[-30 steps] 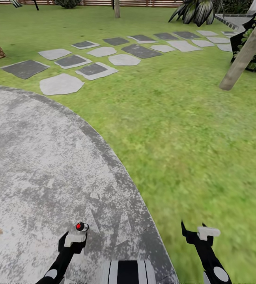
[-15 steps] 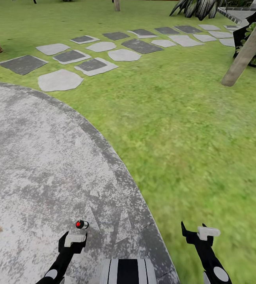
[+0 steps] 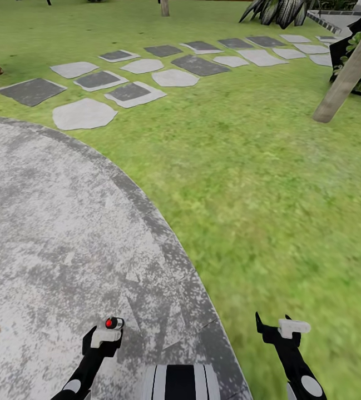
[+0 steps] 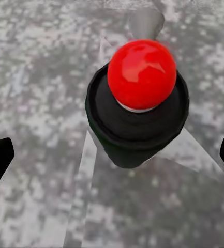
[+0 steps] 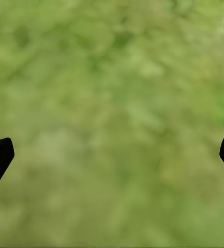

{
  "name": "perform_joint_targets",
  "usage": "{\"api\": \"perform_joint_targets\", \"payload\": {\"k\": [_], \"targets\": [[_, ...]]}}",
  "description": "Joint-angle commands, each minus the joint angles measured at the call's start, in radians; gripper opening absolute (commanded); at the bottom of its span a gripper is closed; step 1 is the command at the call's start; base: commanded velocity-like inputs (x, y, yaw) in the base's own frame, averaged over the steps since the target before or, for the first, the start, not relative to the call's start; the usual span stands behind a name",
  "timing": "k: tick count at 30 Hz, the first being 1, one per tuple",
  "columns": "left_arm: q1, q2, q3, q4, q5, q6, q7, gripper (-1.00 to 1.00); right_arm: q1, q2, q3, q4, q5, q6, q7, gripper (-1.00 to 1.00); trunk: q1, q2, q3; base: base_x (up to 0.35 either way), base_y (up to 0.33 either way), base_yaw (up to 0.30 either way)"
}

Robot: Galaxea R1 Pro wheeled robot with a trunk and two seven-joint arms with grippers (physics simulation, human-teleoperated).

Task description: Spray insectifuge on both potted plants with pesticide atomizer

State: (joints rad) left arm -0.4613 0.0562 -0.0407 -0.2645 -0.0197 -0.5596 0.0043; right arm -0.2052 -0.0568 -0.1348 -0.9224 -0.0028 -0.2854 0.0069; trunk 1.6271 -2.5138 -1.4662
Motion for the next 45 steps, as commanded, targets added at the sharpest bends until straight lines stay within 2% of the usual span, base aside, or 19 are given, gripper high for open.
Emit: {"api": "perform_joint_targets", "payload": {"k": [1,45], "targets": [[0.0,0.001,-0.004,0.001,-0.002,-0.003,0.002,1.0,0.0,0.0,0.0,0.0,0.0,-0.003,0.001,1.0,0.0,0.0,-0.001,0.037,0.0,0.0],[0.0,0.002,-0.002,0.001,0.0,-0.006,0.003,1.0,0.0,0.0,-0.001,0.001,0.0,-0.005,0.001,1.0,0.0,0.0,0.011,0.01,-0.005,-0.012]]}}
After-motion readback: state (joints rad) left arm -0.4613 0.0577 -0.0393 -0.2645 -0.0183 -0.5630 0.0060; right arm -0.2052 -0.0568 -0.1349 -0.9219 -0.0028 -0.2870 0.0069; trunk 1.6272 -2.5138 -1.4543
